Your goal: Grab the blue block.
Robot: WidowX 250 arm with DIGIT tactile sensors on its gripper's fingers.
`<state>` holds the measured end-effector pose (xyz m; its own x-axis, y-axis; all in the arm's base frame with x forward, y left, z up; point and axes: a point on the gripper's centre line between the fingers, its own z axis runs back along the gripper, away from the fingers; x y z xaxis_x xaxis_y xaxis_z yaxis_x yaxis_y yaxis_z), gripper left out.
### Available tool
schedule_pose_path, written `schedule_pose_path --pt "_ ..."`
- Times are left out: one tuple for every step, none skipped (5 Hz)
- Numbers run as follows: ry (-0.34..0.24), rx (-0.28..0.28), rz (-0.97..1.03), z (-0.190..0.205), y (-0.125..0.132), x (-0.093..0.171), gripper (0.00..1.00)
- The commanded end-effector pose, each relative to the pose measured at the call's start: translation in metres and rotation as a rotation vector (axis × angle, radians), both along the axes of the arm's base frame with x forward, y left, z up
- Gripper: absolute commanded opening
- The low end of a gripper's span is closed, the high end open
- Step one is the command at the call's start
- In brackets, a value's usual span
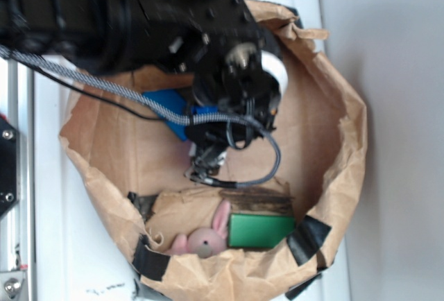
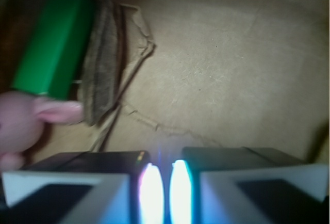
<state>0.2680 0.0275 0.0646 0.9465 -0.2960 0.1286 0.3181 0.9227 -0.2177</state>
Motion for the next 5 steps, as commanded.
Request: schedule_pose_path --pt "-0.054 0.007 0.033 0.039 0.025 -0.004 1.00" --pt "-0.059 0.024 0.031 0.032 0.029 -0.003 1.00" --pt "-0.059 0.033 0.127 0.021 0.035 0.004 1.00" --pt "-0.084 0.035 0.047 0.018 0.034 0.002 1.00" --pt "-0.192 0.070 -0.103 0.010 0.033 -0.011 1.00"
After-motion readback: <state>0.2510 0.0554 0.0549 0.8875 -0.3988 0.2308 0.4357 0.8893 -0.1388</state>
